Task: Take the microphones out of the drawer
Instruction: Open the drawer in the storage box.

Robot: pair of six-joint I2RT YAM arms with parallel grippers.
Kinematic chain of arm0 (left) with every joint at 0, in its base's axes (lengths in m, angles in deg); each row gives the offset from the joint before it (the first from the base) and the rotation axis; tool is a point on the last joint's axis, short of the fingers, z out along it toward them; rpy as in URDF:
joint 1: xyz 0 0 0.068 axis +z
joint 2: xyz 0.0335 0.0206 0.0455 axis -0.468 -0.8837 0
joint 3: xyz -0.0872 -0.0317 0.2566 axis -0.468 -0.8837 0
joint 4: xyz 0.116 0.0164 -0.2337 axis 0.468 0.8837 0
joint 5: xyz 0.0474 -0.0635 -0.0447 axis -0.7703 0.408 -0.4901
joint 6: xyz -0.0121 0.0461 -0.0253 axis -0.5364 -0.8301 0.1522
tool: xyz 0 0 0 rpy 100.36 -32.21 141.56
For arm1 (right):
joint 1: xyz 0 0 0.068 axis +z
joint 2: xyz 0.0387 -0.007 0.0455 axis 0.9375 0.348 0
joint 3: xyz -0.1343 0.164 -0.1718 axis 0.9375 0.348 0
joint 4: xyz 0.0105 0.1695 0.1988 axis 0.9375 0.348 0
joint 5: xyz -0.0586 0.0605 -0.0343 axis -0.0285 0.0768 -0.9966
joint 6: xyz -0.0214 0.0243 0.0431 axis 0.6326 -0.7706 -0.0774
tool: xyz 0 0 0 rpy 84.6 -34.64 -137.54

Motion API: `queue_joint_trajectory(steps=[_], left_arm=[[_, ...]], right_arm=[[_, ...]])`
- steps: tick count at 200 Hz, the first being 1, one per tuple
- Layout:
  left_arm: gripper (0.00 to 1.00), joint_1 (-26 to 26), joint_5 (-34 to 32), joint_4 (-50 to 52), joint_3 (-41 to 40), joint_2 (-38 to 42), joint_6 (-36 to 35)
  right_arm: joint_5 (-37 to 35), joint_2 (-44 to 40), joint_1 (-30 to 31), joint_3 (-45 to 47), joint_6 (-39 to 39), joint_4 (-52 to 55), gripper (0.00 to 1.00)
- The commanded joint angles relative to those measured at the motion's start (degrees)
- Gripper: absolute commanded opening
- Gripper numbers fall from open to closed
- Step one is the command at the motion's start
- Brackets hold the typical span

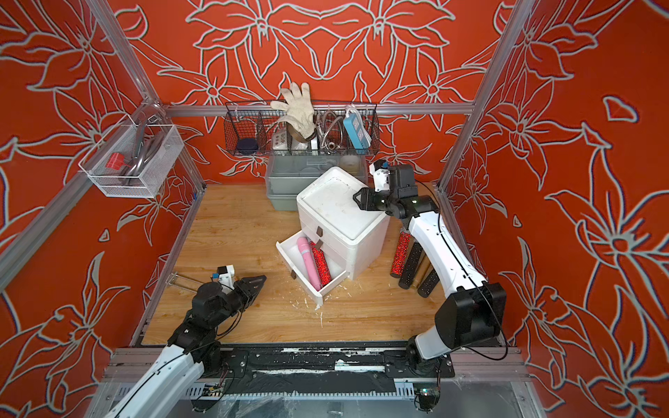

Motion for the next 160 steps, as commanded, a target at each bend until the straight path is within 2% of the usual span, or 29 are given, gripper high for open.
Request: queue_joint_trajectory(steps=[1, 18, 34, 52, 55, 60, 63, 73, 76, 80, 128, 160], left_arm=[[0.43, 1.09, 4.62, -6.56, 4.18, -10.93, -3.76], [0.45, 1.38, 5.44, -11.55, 6.86, -17.51, -4.47], [0.46, 1.85, 5.02, -12.30, 9.13, -19.59, -5.60], [0.55, 3.28, 5.61, -11.49, 10.65, -20.58, -6.46], [0.61, 3.58, 5.80, -11.32, 10.85, -20.80, -6.51], [0.64, 4.32, 6.47, -11.19, 11.14, -21.19, -6.61], [0.73, 4.68, 6.89, -11.06, 11.28, -21.44, -6.61], [0.77, 6.16, 8.53, -10.57, 12.02, -22.63, -6.77], [0.89, 6.56, 8.95, -10.41, 12.29, -22.98, -6.93], [0.96, 7.02, 9.42, -10.04, 12.73, -23.42, -7.22], [0.98, 10.05, 15.25, -8.42, 17.67, -30.66, -9.86], [0.99, 13.51, 20.64, -9.49, 19.79, -35.16, -10.11]], right_arm=[[-2.16, 0.92, 1.82, -1.82, 1.83, 8.38, 0.56], [-3.72, 0.12, 3.18, -2.81, 2.66, 10.10, 0.56], [-5.28, -1.32, 4.40, -3.50, 3.20, 11.35, 0.56], [-8.01, -2.98, 7.00, -5.30, 4.06, 13.80, 0.56], [-8.15, -3.20, 7.53, -5.59, 4.05, 14.09, 0.56], [-8.27, -3.63, 8.48, -5.85, 4.09, 14.54, 0.56], [-8.33, -3.80, 9.08, -6.15, 4.09, 14.86, 0.56], [-9.42, -4.17, 11.24, -7.14, 4.43, 16.64, 0.56], [-10.20, -4.20, 12.03, -7.47, 4.45, 17.23, 0.56], [-11.15, -4.30, 12.98, -7.80, 4.56, 18.06, 0.56], [-18.31, -5.23, 25.72, -6.89, 2.19, 20.55, 0.55], [-20.18, -3.48, 34.24, -5.32, -0.03, 19.31, 0.55]])
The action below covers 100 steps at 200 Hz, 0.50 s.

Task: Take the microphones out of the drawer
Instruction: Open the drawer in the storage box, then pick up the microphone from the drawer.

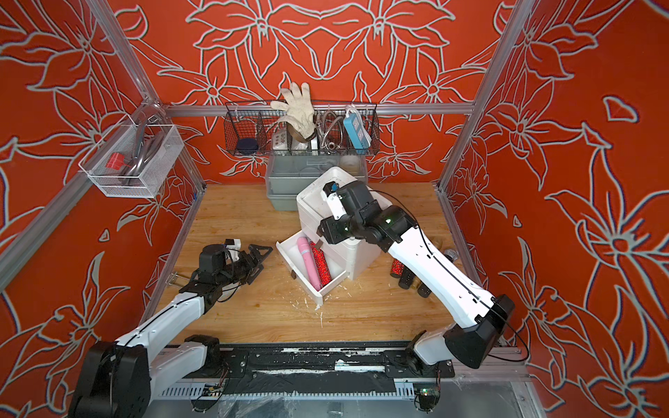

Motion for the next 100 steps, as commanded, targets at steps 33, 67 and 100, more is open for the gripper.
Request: queue_joint_trajectory(steps=[33, 67, 100], left_arm=[[1.00, 7.23, 11.54, -2.98, 3.54, -7.48, 0.76], [1.00, 8.55, 14.91, -3.12, 5.86, -11.53, 1.43], [1.00, 8.65, 13.87, 0.33, 6.60, -11.27, -0.52]], right_arm=[[-6.17, 5.62, 9.90, 5.26, -5.43, -3.20, 0.55], [-8.09, 13.18, 11.25, 5.03, -8.01, -5.92, 0.52], [-11.34, 21.04, 11.37, 1.98, -8.80, -6.68, 0.48]])
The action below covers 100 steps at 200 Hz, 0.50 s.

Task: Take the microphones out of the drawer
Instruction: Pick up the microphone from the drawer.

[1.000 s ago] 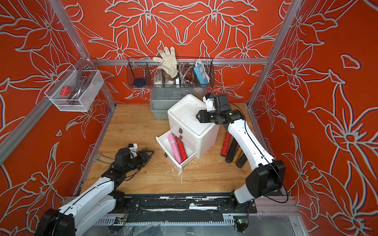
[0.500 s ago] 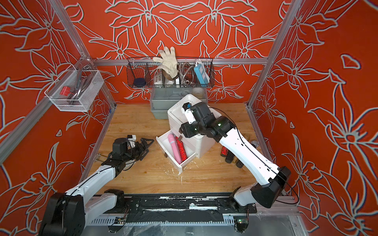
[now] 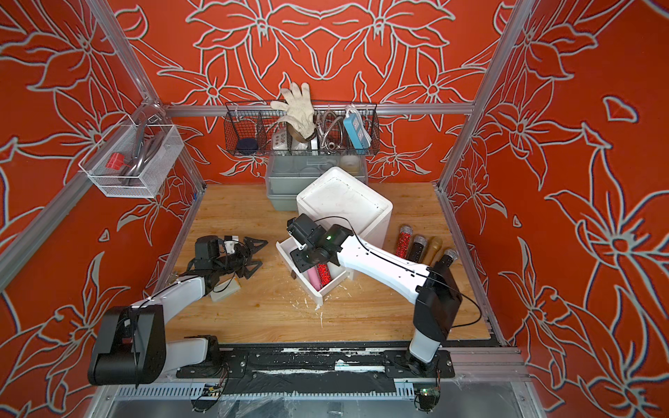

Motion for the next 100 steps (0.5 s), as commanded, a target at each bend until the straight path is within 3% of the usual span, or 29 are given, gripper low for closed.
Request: queue_joint_trajectory(steps=[1, 36, 100], left_arm=[[1.00, 0.30, 1.54, 1.92, 1.30, 0.47, -1.89], [1.00, 0.38, 1.00, 4.54, 1.35, 2.10, -3.31], [0.99, 0.40, 0.91, 4.87, -0.57, 3.40, -3.24]], right_arm=[[-4.31, 4.04, 0.26, -2.65, -1.74, -1.19, 0.48], [-6.02, 12.20, 0.29, -6.77, -1.63, -0.81, 0.48], [-15.72, 21.85, -0.03, -14.58, -3.42, 5.33, 0.49]])
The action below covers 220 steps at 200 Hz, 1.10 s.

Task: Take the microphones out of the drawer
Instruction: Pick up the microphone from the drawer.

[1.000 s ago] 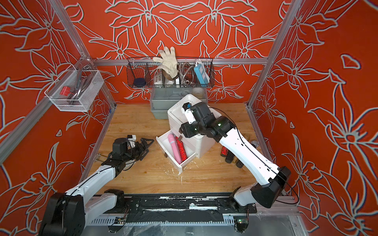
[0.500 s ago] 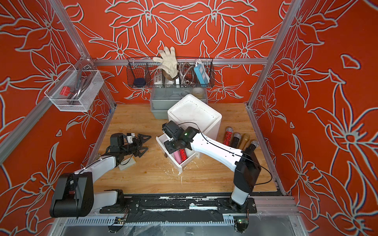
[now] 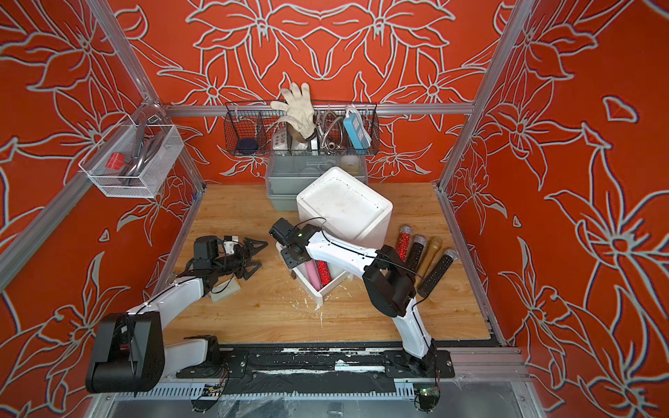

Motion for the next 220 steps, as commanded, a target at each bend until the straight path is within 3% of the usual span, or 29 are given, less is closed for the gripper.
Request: queue_joint_trajectory(steps=[1, 57, 108, 143, 186, 220], left_arm=[[0.99, 0.33, 0.69, 0.64, -0.76, 0.91, -0.99], [0.99, 0.32, 0.87, 0.16, -0.54, 0.73, -0.64], [0.99, 0.36, 0.87, 0.34, -0.69, 0.80, -0.46], [0.99, 0.34, 0.69, 0.34, -0.63, 0.91, -0.38], [0.99, 0.32, 0.34, 0.51, -0.87, 0.99, -0.73], [0.99, 0.35, 0.25, 0.25, -0.75, 0.82, -0.64]], right_arm=[[-5.95, 2.67, -0.08, -1.76, -1.46, 4.68, 0.50], [-4.91, 4.13, -1.49, 1.09, -3.19, 3.98, 0.49], [2.72, 8.07, -3.63, 1.44, -4.73, 3.21, 0.49], [3.74, 10.48, -4.15, 1.29, -4.57, 3.01, 0.48], [1.42, 7.42, -3.94, 2.73, -1.94, 1.01, 0.23], [-0.90, 2.33, -3.58, 2.49, 3.34, -0.45, 0.18]])
